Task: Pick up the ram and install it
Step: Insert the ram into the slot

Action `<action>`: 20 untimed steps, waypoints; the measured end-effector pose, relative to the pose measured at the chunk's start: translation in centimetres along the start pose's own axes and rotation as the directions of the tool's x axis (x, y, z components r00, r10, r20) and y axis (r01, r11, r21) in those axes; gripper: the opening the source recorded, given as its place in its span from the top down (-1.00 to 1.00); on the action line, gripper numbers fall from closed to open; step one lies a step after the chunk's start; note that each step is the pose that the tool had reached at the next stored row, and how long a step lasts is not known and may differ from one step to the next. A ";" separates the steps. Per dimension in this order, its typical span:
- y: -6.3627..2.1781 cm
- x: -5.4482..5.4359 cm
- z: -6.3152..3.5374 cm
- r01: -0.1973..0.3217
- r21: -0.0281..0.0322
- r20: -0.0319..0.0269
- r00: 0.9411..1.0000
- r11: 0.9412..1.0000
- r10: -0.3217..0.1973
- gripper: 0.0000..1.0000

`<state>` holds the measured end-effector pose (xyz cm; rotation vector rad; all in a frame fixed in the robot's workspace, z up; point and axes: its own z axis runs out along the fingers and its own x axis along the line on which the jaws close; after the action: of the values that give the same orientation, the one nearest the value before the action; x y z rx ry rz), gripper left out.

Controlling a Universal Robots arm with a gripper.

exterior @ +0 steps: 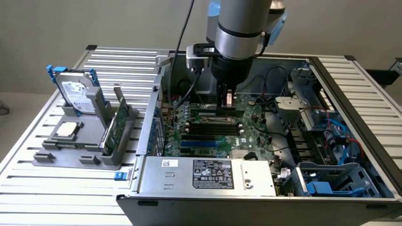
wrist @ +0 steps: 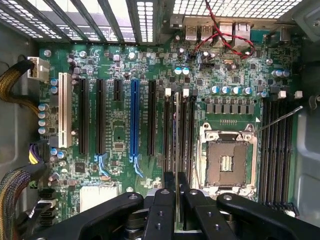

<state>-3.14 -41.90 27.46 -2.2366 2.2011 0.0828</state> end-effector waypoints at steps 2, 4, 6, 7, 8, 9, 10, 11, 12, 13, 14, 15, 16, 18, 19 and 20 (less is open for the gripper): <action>-0.01 0.1 0.36 0.003 0.000 0.000 1.000 1.000 -0.003 0.73; -0.02 0.2 0.72 0.004 0.000 0.000 1.000 1.000 -0.004 0.73; -0.03 0.2 1.08 0.004 0.000 0.000 1.000 1.000 -0.004 0.73; -0.04 0.3 1.26 0.004 0.000 0.000 1.000 1.000 -0.004 0.73; -0.04 0.3 1.44 0.003 0.000 0.000 1.000 1.000 -0.003 0.73; -0.05 0.3 1.64 0.004 0.000 0.000 1.000 1.000 -0.004 0.73; -0.06 0.3 1.81 0.004 0.000 0.000 1.000 1.000 -0.004 0.73; -0.06 0.4 2.00 0.004 0.000 0.000 1.000 1.000 -0.004 0.73; -0.07 0.4 2.17 0.003 0.000 0.000 1.000 1.000 -0.003 0.73; -0.08 0.4 2.35 0.004 0.000 0.000 1.000 1.000 -0.004 0.73; -0.08 0.4 2.53 0.004 0.000 0.000 1.000 1.000 -0.004 0.73; -0.09 0.5 2.71 0.004 0.000 0.000 1.000 1.000 -0.004 0.73; -0.10 0.5 2.89 0.004 0.000 0.000 1.000 1.000 -0.004 0.73; -0.11 0.5 3.27 0.004 0.000 0.000 1.000 1.000 -0.004 0.73; -0.11 0.5 3.44 0.004 0.000 0.000 1.000 1.000 -0.004 0.73; -0.12 0.5 3.62 0.004 0.000 0.000 1.000 1.000 -0.004 0.73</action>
<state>-3.15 -42.27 23.82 -2.2405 2.1971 0.0828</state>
